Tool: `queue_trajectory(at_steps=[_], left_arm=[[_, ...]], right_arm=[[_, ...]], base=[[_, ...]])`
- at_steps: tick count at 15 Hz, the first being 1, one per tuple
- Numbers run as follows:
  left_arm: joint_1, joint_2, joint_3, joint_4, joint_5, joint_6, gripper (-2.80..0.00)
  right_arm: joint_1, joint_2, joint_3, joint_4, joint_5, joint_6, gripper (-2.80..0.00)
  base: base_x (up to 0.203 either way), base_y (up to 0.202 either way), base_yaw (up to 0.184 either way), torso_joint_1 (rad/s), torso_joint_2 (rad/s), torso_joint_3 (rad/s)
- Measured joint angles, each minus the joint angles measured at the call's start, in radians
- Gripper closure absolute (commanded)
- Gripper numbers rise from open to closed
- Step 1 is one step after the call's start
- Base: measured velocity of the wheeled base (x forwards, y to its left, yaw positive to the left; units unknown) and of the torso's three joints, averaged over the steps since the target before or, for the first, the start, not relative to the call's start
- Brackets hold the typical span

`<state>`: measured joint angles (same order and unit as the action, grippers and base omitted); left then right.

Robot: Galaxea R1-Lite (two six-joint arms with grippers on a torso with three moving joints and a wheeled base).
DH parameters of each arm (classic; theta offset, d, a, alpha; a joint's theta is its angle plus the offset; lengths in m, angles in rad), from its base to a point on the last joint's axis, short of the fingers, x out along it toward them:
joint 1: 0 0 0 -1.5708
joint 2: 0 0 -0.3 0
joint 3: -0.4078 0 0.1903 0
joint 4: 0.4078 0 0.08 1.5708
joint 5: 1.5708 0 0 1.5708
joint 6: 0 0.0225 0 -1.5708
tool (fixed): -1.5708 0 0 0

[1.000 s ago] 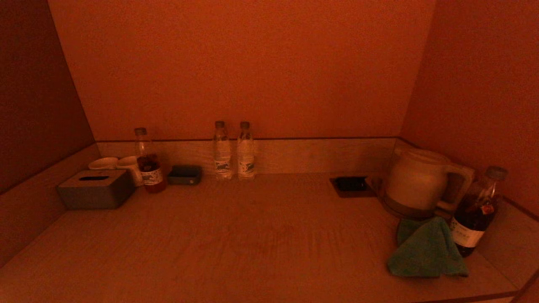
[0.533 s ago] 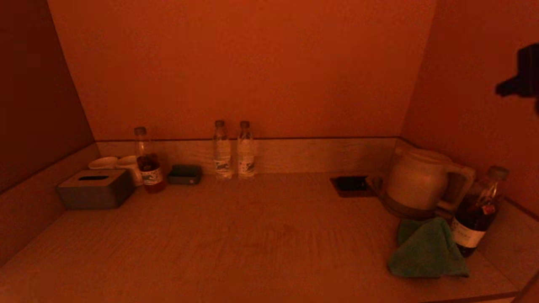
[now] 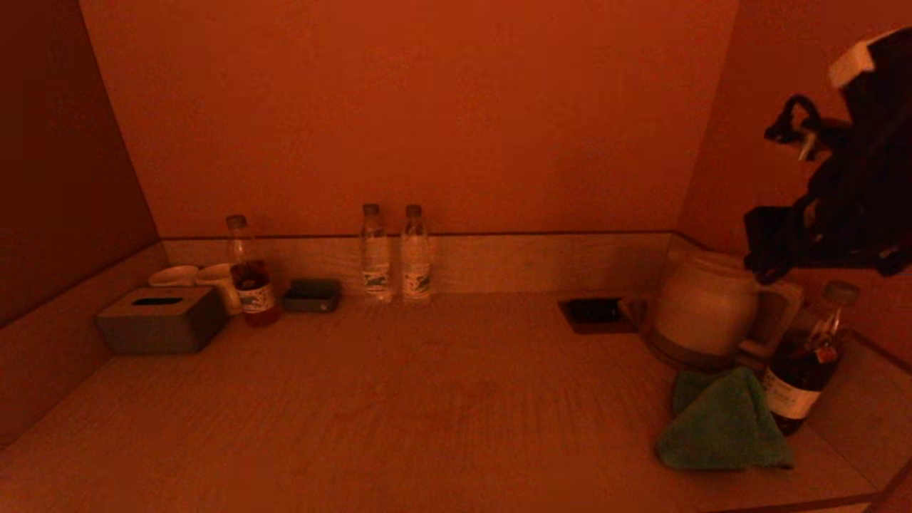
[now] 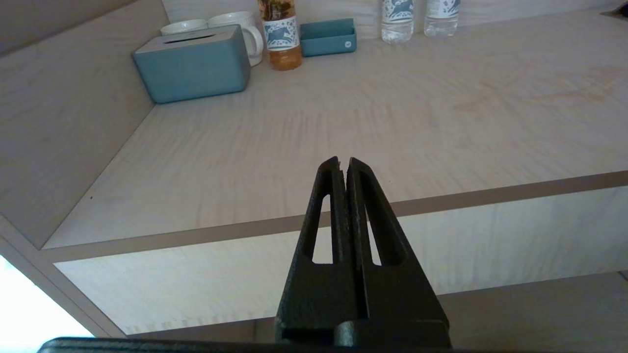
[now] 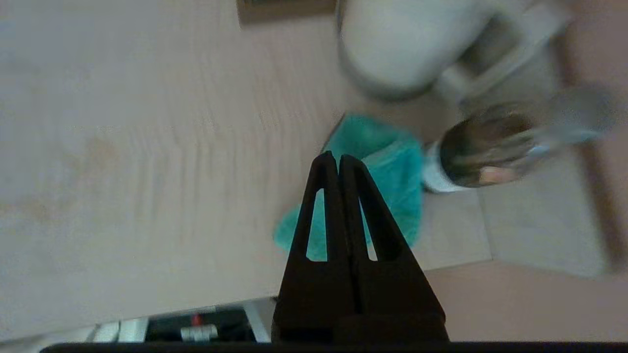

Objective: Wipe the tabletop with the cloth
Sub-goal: Pick up the tablecloth

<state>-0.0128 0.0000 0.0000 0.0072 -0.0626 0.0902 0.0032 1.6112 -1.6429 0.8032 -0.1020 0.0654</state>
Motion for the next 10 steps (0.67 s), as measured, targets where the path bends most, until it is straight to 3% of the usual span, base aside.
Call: queue_trajectory(at_steps=[6,10], left_arm=[[0.000,0.000,0.000,0.000,0.000,0.000,0.00],[-0.001,0.000,0.000,0.000,0.000,0.000,0.00]], right_arm=[[0.000,0.031,0.318,-0.154,-0.007,-0.003,0.00],[-0.020,0.073,0.444,-0.282,-0.007,-0.004,0.00]], base=[[0.000,0.000,0.000,0.000,0.00,0.000],[0.000,0.000,0.000,0.000,0.00,0.000]])
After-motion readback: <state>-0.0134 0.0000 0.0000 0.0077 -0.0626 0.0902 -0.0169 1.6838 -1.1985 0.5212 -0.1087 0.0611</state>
